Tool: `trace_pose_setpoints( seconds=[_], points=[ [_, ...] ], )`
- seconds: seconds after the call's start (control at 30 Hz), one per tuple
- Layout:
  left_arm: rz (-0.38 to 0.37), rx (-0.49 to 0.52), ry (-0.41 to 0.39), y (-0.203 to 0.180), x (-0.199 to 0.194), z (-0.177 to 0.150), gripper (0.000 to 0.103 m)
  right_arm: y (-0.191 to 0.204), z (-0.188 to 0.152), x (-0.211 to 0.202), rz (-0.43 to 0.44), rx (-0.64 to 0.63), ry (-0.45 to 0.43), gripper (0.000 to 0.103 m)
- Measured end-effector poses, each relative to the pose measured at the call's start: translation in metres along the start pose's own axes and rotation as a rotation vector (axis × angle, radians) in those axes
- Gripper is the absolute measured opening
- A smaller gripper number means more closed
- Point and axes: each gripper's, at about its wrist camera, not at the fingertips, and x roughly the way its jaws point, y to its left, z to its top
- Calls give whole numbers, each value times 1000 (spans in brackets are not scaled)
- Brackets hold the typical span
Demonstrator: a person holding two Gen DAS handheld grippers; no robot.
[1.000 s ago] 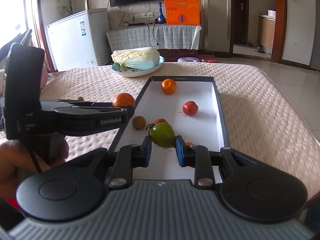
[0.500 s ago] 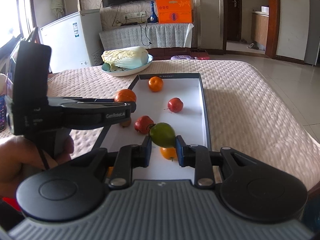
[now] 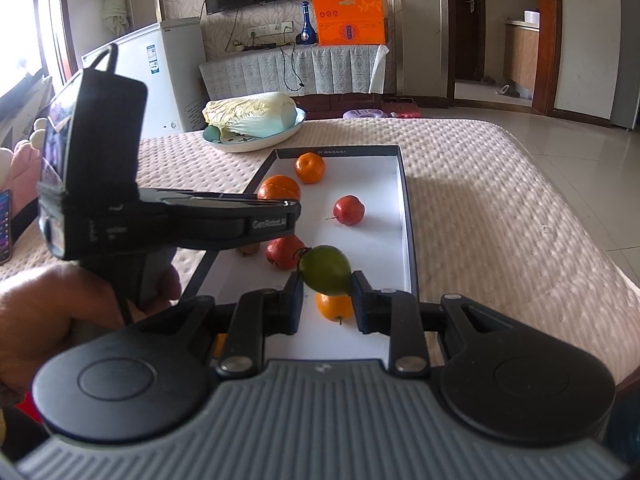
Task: Organize fruits
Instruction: 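Open the left gripper to drop the orange into the white box, then lower the green tomato into the box and open the right gripper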
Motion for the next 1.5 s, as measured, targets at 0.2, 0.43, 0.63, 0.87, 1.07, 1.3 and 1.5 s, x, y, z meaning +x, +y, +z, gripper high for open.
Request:
trace_pose_setpoints(
  seconds=[0.2,0.43,0.63,0.87,1.07,1.3,1.5],
  points=[
    [0,3,13,-2,7,0,38,-1,0,1,-1,0,2,29],
    [-4,13,28,-3,14,1,38,-1,0,2,-2,2,6,29],
    [-8,43,30,-7,15,1,39,0,0,6,-1,0,9,29],
    [-15,36,16,-6,10,1,50,2,2,12,2,7,10,29],
    [-10,28,3,-2,5,2,53,4,3,17,-4,-1,12,29],
    [-18,15,-23,3,-7,5,54,1,2,21,-21,6,21,29],
    [-11,-17,-26,19,-19,4,54,-1,4,28,-23,13,19,29]
  ],
)
